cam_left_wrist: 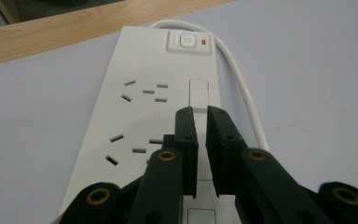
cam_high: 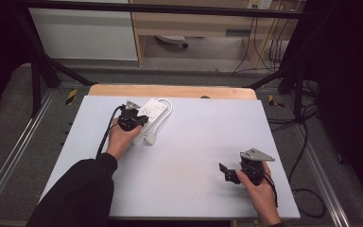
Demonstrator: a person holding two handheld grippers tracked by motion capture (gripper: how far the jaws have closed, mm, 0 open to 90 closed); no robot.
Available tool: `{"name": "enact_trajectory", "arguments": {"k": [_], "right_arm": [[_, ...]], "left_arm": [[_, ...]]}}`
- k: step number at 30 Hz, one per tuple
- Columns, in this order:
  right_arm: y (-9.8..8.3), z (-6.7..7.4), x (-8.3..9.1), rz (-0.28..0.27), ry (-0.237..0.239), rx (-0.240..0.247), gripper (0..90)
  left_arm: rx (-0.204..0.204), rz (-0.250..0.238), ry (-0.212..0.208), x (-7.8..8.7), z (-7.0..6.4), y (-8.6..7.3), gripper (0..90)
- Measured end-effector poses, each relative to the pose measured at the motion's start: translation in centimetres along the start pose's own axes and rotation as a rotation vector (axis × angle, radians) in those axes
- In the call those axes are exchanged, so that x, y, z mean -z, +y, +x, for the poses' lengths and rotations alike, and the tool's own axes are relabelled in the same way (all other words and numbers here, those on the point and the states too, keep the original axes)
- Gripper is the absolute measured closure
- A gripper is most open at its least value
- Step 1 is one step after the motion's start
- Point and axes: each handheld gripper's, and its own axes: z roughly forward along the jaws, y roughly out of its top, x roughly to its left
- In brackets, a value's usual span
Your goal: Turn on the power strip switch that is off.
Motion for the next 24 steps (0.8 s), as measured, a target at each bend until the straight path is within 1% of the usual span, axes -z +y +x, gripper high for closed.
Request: {"name": "enact_trajectory", "arguments": {"k": [9, 20, 24], "right_arm": [[0.0, -0.02, 0.01, 0.0, 0.002, -0.001, 3.5], [0.0, -0.04, 0.06, -0.001, 0.004, -0.004, 3.5], [-0.02, -0.05, 0.04, -0.001, 0.003, -0.002, 3.5]], "left_arm": [[-0.013, 0.003, -0.005, -0.43, -0.42, 0.25, 85.2], [-0.006, 0.008, 0.003, -0.86, -0.19, 0.16, 88.0], [-0.012, 0.006, 0.005, -0.96, -0.26, 0.26, 88.0]]}}
